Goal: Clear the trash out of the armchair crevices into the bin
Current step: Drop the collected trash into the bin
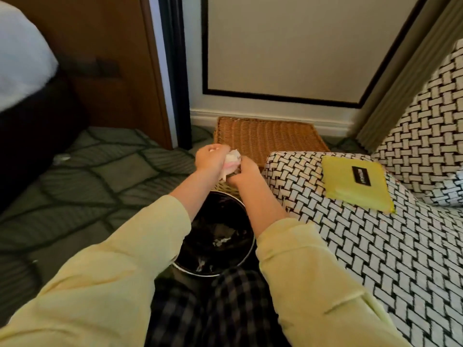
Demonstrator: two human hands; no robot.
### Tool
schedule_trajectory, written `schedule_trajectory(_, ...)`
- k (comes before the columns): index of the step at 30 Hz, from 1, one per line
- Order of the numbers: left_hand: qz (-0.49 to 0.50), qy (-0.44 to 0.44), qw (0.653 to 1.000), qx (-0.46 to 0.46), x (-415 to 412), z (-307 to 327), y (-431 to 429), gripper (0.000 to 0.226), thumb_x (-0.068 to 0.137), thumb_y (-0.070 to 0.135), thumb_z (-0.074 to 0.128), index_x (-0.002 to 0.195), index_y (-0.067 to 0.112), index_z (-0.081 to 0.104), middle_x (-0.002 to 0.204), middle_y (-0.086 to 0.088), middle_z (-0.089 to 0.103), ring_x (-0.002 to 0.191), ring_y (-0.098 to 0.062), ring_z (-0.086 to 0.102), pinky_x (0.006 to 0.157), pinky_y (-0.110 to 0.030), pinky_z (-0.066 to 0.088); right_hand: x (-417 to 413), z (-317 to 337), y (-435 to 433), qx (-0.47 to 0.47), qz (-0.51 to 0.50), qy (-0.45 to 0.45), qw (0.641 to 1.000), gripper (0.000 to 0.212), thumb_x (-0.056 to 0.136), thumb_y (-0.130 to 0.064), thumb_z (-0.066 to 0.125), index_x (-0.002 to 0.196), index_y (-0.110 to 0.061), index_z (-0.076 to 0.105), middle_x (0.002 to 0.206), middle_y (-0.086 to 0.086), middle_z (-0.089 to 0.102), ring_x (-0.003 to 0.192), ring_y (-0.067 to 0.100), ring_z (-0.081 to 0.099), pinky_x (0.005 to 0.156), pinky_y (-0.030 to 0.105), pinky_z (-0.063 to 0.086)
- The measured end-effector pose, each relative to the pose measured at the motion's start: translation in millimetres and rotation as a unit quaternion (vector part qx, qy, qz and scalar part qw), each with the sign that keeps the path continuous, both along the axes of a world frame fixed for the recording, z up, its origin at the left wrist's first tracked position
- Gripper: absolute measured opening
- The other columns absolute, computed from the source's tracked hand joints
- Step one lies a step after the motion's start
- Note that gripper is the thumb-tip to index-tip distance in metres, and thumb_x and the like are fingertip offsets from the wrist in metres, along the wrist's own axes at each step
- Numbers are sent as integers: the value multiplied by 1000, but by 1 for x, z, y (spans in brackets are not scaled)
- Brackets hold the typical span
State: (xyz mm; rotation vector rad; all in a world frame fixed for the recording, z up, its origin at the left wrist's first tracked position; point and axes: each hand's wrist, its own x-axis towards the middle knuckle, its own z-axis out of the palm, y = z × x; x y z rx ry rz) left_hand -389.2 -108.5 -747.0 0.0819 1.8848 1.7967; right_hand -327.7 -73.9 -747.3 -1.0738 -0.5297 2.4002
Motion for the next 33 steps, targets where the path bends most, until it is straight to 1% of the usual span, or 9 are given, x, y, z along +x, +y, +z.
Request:
schedule_trajectory(3, -33, -61, 998, 2, -11, -37, -20, 14, 85, 3, 59, 74, 12, 57, 76, -5, 59, 71, -19, 60, 53, -21, 54, 1, -29, -4, 50, 94, -140, 984, 17, 95, -13, 40, 81, -13, 50, 78, 7, 52, 85, 19, 56, 95, 23, 41)
schedule_trajectory(5, -66, -49, 996, -19, -16, -53, -29, 21, 88, 3, 54, 72, 16, 52, 74, -2, 56, 66, -14, 58, 51, -21, 53, 1, -44, 0, 35, 110, -180, 977, 19, 97, -12, 38, 84, -6, 50, 81, 13, 52, 96, 24, 54, 95, 33, 41)
schedule_trajectory(9, -30, 1, 996, -81, -20, -66, -25, 22, 80, 7, 66, 64, 18, 56, 81, -7, 61, 80, -22, 60, 74, -33, 56, 5, -66, -4, 15, 121, -192, 974, 21, 98, -12, 37, 81, -5, 47, 78, 11, 52, 70, 22, 53, 67, 30, 47)
schedule_trajectory(14, -109, 31, 983, -144, -21, -74, -23, 14, 80, 7, 64, 69, 15, 59, 95, -8, 62, 101, -25, 58, 86, -35, 51, 12, -65, -3, 52, 155, -202, 966, 29, 97, -6, 31, 111, 0, 56, 78, 10, 52, 69, 22, 50, 76, 30, 43)
schedule_trajectory(17, -119, 36, 980, -157, -24, -75, -25, 21, 79, 1, 62, 66, 17, 58, 96, -8, 60, 105, -28, 58, 87, -32, 49, 13, -65, -5, 57, 161, -216, 961, 36, 98, -5, 28, 127, -6, 50, 117, 14, 57, 105, 26, 55, 89, 31, 43)
schedule_trajectory(20, -175, 37, 960, -215, -22, -72, -26, 6, 82, 7, 59, 82, 9, 64, 103, -14, 62, 96, -28, 60, 83, -33, 47, 12, -64, -2, 58, 250, -280, 925, 21, 96, -16, 40, 108, -6, 55, 133, 14, 47, 124, 31, 43, 103, 44, 34)
schedule_trajectory(22, -252, 26, 922, -294, -19, -66, -31, 12, 84, 16, 55, 91, 8, 62, 104, -13, 58, 87, -28, 57, 73, -37, 44, 13, -66, 0, 72, 307, -324, 892, 37, 97, -23, 37, 129, -6, 47, 136, 20, 40, 132, 40, 32, 109, 53, 26)
schedule_trajectory(27, -372, 14, 839, -397, -16, -51, -36, 50, 93, 25, 48, 138, 8, 35, 139, -12, 44, 127, -40, 38, 81, -47, 37, 14, -61, -2, 82, 324, -317, 888, 47, 99, -39, 29, 139, -16, 39, 154, 21, 9, 136, 52, 7, 102, 70, 17)
schedule_trajectory(33, -313, 0, 911, -267, -10, -14, -10, 26, 92, 29, 51, 113, 15, 53, 116, -5, 58, 105, -23, 52, 84, -46, 41, 18, -15, 8, 178, 247, -200, 931, 47, 94, -33, 43, 136, -13, 41, 147, 16, 34, 134, 40, 31, 101, 57, 33)
